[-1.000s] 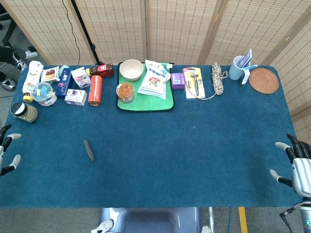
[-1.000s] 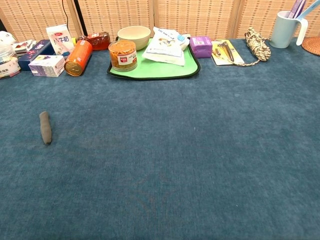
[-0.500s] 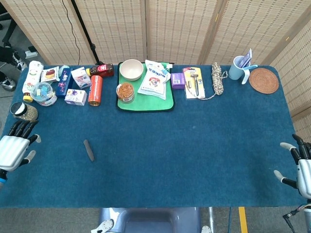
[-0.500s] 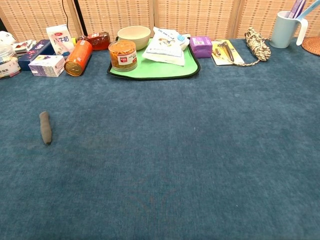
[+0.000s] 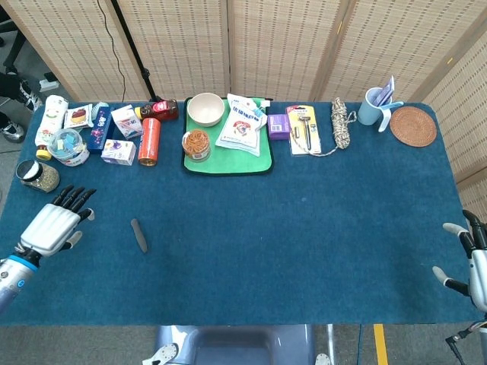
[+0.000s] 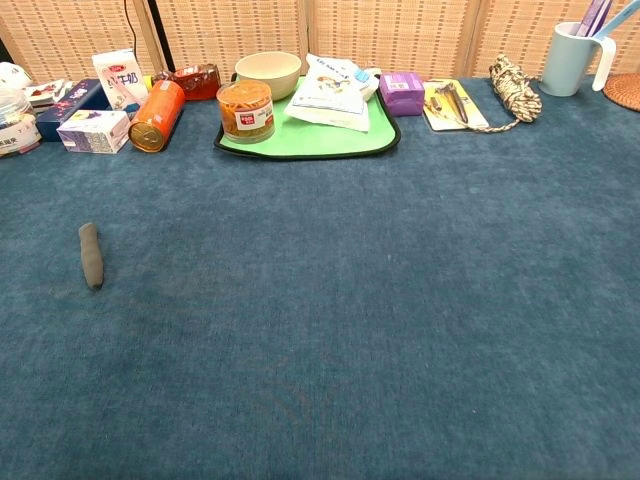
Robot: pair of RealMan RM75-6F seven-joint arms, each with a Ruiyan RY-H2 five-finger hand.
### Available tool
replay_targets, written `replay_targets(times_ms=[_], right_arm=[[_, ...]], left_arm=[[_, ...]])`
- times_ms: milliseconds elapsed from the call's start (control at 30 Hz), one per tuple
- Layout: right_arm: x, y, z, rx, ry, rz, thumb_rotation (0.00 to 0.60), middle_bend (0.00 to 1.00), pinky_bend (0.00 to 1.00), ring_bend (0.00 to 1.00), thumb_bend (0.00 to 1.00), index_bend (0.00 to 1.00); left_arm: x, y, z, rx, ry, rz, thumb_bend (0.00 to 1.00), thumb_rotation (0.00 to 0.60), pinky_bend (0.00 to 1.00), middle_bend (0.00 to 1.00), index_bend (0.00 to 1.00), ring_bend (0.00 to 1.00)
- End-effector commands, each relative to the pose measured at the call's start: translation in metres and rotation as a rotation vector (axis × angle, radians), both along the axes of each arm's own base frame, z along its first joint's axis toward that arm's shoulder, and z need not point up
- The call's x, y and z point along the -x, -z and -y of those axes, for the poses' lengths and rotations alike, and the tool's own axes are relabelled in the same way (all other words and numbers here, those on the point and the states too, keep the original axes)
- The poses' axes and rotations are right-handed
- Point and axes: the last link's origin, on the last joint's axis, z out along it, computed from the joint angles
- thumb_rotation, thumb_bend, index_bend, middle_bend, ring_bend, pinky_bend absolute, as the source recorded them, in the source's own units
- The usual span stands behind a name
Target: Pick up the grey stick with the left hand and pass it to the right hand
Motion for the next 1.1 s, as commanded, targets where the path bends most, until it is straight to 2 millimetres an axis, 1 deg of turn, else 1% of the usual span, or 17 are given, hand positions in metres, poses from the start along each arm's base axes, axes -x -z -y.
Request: replay_targets(times_ms=[33, 133, 333, 667, 733, 933, 1100], right_arm=[[0.000, 0.000, 0.000, 0.000, 0.003, -0.001, 0.600, 0.09, 0.12, 0.17, 0.16, 0.27], [0.001, 0.000, 0.000, 0.002, 0.006, 0.000, 0.600, 0.09, 0.12, 0.17, 0.16, 0.27], [0.002, 0.000, -0.001, 0.003, 0.015, -0.004, 0.600, 0.09, 0.13, 0.17, 0.16, 0.27], [0.003, 0.000, -0.002, 0.007, 0.018, -0.006, 0.600, 0.09, 0.13, 0.17, 0.16, 0.27], [0.003, -0.001, -0.003, 0.010, 0.021, -0.008, 0.600, 0.09, 0.13, 0.17, 0.16, 0.27], [0.004, -0.002, -0.004, 0.016, 0.029, -0.012, 0.600, 0.09, 0.13, 0.17, 0.16, 0.27], [0.004, -0.003, -0.005, 0.018, 0.032, -0.014, 0.600, 0.09, 0.13, 0.17, 0.16, 0.27]], left_arm=[[-0.003, 0.014, -0.007, 0.039, 0.035, -0.019, 0.35, 0.600, 0.00, 0.06, 0.39, 0.00], [-0.004, 0.026, -0.015, 0.057, 0.066, -0.038, 0.35, 0.600, 0.00, 0.06, 0.39, 0.00], [-0.006, 0.043, -0.027, 0.073, 0.094, -0.047, 0.35, 0.600, 0.00, 0.06, 0.39, 0.00], [-0.010, 0.067, -0.040, 0.100, 0.114, -0.031, 0.35, 0.600, 0.00, 0.06, 0.39, 0.00], [-0.011, 0.076, -0.044, 0.110, 0.115, -0.031, 0.35, 0.600, 0.00, 0.06, 0.39, 0.00], [-0.010, 0.088, -0.048, 0.120, 0.110, -0.028, 0.35, 0.600, 0.00, 0.06, 0.39, 0.00], [-0.009, 0.094, -0.050, 0.118, 0.099, -0.021, 0.35, 0.600, 0.00, 0.06, 0.39, 0.00]])
